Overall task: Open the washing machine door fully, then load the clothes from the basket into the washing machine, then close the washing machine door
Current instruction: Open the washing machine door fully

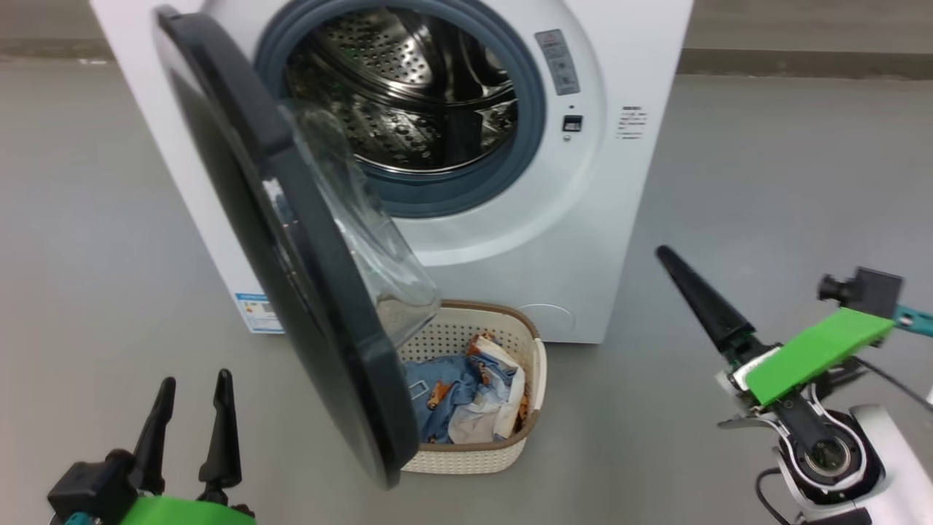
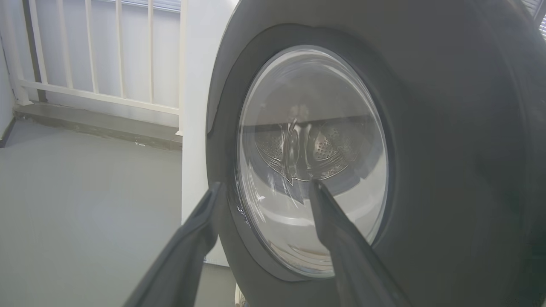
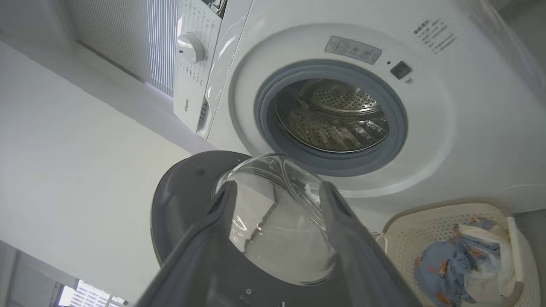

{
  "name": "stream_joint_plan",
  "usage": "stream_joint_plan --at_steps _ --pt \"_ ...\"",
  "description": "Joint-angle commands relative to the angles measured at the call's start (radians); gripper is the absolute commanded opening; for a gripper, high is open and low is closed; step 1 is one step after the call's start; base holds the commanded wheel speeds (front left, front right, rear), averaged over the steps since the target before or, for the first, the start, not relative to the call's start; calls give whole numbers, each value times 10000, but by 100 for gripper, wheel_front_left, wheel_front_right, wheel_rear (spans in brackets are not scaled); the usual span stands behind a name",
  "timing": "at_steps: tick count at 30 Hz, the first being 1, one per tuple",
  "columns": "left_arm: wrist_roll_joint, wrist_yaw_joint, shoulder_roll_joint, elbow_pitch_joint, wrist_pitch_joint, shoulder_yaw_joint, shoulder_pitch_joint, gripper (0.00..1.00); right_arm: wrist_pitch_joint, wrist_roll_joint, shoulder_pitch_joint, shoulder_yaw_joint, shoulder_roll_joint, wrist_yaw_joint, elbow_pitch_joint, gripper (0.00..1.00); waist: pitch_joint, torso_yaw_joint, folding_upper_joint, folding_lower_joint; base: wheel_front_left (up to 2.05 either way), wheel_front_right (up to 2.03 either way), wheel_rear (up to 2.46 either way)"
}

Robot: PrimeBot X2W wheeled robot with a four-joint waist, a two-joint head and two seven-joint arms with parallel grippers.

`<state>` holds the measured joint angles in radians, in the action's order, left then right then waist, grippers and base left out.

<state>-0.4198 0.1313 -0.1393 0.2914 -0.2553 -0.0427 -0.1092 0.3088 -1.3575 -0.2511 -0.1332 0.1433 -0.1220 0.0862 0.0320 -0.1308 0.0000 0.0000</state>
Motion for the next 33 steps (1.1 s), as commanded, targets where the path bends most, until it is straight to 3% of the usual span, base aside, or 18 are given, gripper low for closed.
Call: stream_joint_plan --at_steps 1,13,21,33 --pt "158 -6 -201 -356 -65 399 -33 100 -1011 886 63 -274 327 -87 -300 100 -32 374 0 0 0 0 0" --pt "225 -6 -142 -499 -65 540 93 100 -4970 5034 702 -680 1181 -87 557 100 -18 850 0 0 0 0 0" --pt "278 -6 -84 -618 -65 628 175 100 -5632 6741 1128 -323 1175 -87 1209 100 -27 1008 0 0 0 0 0" --pt "259 -6 -154 -664 -65 560 125 100 -5703 8917 1293 509 749 -87 1755 100 -146 1156 0 0 0 0 0"
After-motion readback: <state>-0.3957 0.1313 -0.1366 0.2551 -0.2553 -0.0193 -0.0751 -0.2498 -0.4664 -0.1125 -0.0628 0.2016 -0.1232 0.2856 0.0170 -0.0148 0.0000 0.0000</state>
